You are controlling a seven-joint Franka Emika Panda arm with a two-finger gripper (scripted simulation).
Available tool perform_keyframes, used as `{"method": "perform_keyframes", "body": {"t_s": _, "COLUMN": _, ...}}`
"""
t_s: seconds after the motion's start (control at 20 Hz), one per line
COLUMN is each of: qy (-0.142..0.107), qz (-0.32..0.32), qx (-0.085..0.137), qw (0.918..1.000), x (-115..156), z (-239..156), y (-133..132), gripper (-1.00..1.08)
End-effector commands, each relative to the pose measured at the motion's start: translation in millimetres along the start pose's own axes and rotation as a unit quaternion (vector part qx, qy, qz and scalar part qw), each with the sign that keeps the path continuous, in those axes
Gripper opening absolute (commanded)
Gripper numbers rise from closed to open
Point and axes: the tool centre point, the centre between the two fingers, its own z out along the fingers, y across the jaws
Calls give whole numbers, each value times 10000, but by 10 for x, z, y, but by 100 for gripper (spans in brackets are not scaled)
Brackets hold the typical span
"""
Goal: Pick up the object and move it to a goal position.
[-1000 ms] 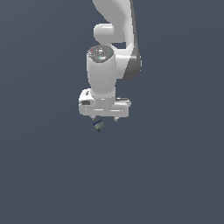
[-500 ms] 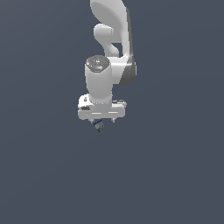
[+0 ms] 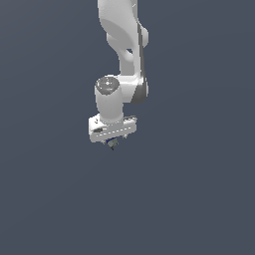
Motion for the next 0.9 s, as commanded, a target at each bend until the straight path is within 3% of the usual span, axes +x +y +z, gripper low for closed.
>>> {"method": "perform_keyframes", "body": {"t_s": 0.0, "qy": -13, "qz": -278, "qx": 14, "qw": 9996, "x": -69, "z": 110, "y": 12, "gripper": 100}}
{"method": "perform_keyframes", "body": {"t_s": 0.45, "qy": -40, "qz": -911, "qx": 58, "qw": 9958, "x": -237, "z": 357, "y": 27, "gripper": 100}}
{"method": "perform_keyframes", "body": {"t_s": 0.85, "qy": -47, "qz": -1040, "qx": 70, "qw": 9945, "x": -275, "z": 409, "y": 29, "gripper": 100}}
